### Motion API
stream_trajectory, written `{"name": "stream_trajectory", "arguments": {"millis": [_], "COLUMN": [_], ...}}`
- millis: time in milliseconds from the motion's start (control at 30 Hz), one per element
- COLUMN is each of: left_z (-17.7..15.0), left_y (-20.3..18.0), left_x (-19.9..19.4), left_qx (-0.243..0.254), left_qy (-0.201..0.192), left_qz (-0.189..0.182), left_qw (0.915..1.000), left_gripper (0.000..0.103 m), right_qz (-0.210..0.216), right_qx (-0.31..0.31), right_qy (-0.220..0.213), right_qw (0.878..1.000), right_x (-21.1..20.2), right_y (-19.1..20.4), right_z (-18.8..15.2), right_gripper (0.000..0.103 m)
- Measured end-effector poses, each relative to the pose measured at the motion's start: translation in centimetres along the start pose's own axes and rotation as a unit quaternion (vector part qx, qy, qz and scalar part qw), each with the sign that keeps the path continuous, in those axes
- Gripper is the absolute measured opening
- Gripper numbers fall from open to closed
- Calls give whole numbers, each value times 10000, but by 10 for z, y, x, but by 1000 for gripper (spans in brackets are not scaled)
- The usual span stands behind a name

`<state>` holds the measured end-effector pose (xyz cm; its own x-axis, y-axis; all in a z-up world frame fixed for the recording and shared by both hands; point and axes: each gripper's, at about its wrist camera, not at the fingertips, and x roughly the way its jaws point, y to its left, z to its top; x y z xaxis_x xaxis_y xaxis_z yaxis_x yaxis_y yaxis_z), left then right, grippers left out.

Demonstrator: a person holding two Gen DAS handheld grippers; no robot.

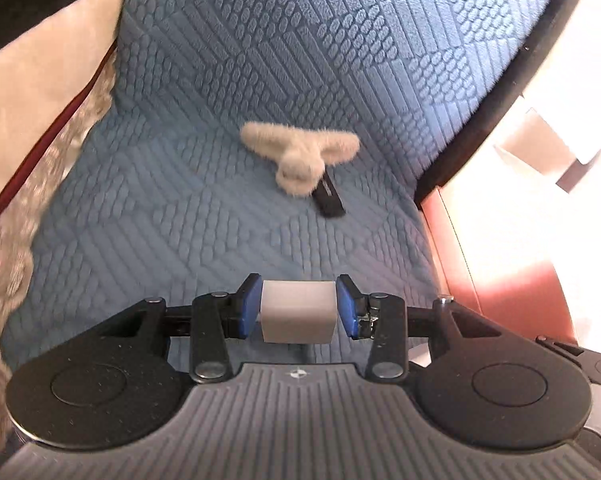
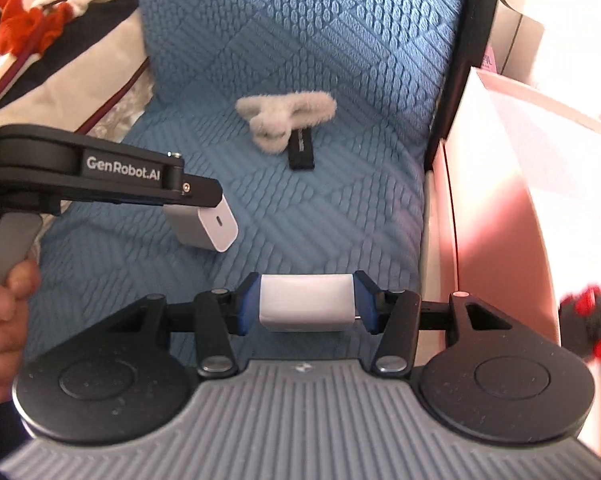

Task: Organize rigid objects
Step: 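Carry both held chargers up and over into the pink box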

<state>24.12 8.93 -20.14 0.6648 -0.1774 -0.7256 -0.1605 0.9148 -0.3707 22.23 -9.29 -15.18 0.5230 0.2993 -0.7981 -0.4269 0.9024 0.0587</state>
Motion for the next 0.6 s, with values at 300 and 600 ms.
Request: {"name": "stream_trajectory", "arguments": {"millis": [300, 600], "left_z": [-36, -38], "left_y": [-10, -10], "left_x": [-30, -28], "left_qx": [73, 113], "left_qy": [-114, -150], "left_qz": [72, 193], "left_qw": [9999, 9996], "left_gripper": [47, 47], "right_qz": [-132, -389], "right_qx": [270, 173], "right_qy": [-1, 71], "right_qw": [9995, 9991], "right_x": [-21, 2], "right_y": [5, 7], "right_z": [-34, -31], "right_gripper": [53, 54]}}
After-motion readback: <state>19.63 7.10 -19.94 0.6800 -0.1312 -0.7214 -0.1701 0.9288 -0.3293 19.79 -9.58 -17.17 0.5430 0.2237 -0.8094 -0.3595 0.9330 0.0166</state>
